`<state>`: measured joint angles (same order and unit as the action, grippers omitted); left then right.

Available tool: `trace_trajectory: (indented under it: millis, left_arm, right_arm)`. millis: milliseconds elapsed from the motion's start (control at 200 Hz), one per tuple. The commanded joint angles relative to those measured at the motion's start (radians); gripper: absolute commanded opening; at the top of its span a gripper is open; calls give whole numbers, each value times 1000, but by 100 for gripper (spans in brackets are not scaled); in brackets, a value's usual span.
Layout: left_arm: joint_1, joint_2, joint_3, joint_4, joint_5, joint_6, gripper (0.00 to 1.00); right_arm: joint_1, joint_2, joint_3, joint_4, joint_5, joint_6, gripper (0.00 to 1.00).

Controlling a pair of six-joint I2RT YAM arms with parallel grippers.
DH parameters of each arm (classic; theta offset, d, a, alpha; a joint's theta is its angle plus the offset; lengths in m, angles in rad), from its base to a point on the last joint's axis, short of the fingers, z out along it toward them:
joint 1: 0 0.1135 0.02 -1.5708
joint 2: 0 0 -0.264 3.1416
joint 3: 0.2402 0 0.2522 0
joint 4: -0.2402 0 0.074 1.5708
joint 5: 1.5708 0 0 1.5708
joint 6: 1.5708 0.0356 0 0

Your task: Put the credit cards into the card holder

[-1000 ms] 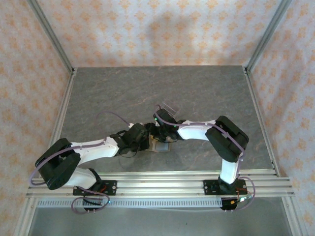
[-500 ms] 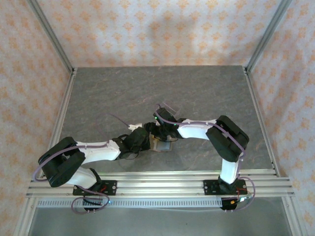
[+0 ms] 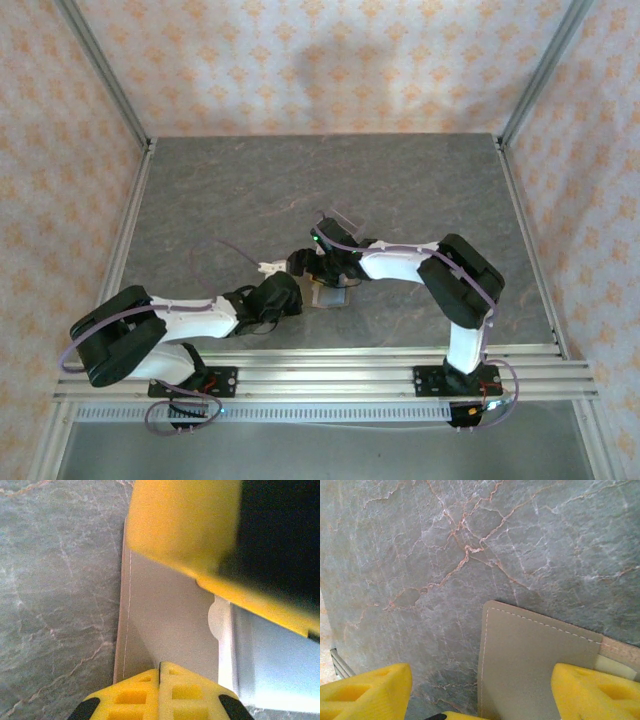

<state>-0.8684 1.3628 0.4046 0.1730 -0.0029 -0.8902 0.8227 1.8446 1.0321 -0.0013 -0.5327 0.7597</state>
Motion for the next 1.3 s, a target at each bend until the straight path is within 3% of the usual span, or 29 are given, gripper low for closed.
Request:
trace_trajectory:
  millis: [0, 405, 615, 736, 931, 1166, 1291]
  left_arm:
    - [-33, 14, -10, -129, 12, 51, 5]
    - [-44, 122, 16, -141, -26, 27, 4]
    - [-51, 133, 25, -150, -40, 17, 4]
    - [-53, 138, 26, -150, -39, 14, 4]
    - [-58, 145, 30, -145, -40, 7, 4]
    - [-62, 146, 30, -144, -46, 2, 4]
    - [-62, 135, 18, -141, -49, -4, 4]
  right_arm:
    - [0, 53, 28, 17, 5, 21, 76]
    - [1, -41, 149, -234, 78, -136, 78]
    - [1, -109, 131, -338, 157, -200, 76]
    - [1, -156, 90, -365, 197, -227, 68]
    - [6, -156, 55, -401, 234, -268, 43]
    - [11, -132, 47, -459, 325, -285, 31]
    - [14, -152, 21, -486, 400, -275, 33]
